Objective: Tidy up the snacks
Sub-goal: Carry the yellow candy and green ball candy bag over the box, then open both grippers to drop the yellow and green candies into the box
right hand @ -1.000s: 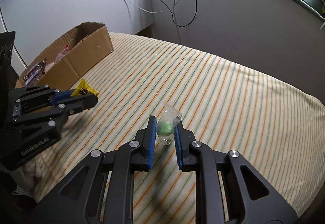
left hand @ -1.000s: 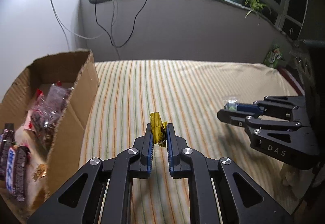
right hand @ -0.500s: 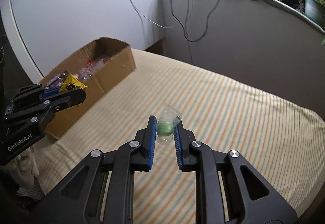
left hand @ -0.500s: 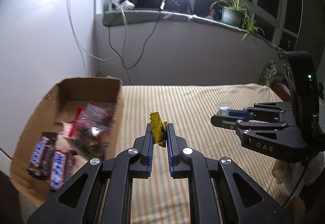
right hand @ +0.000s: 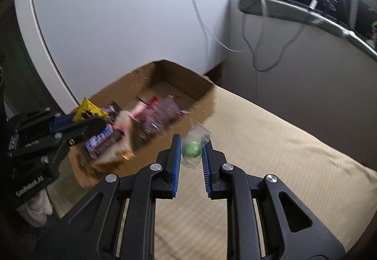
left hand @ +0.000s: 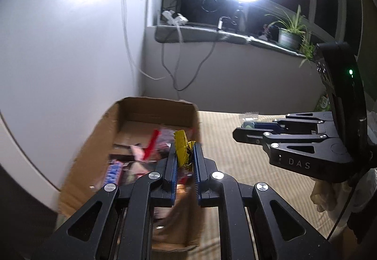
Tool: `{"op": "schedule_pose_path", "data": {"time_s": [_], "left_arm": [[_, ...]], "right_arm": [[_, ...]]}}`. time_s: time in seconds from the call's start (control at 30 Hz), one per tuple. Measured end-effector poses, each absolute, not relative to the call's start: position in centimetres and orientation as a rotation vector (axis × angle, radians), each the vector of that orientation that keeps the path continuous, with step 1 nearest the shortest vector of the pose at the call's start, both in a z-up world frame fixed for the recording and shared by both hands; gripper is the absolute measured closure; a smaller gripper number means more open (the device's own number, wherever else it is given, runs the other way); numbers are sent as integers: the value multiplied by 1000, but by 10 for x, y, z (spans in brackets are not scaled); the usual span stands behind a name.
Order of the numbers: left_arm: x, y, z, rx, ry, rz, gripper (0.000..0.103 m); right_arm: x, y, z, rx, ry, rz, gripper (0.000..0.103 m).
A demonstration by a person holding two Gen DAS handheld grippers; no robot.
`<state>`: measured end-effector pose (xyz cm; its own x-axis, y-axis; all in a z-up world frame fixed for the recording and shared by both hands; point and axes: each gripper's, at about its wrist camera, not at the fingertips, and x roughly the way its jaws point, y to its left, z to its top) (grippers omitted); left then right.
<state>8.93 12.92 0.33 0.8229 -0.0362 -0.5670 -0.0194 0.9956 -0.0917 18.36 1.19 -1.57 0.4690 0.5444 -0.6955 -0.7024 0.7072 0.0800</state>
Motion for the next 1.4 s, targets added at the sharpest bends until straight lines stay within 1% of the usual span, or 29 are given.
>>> {"op": "schedule_pose_path", "data": {"time_s": [0.27,0.57,1.3,1.4], "left_arm": [[85,164,2,-112,603,46,93],[95,174,-2,-126,607,73,93],[108,185,-11,-138,635,88,92],[107,186,-11,-136,632,91,87]], "right_arm": [[190,65,-14,-268,747,822,86],[207,100,-24,-276,782,838,86],[220,124,-45,-295,839,862,86],[219,123,-44,-292,831,860,84]]}}
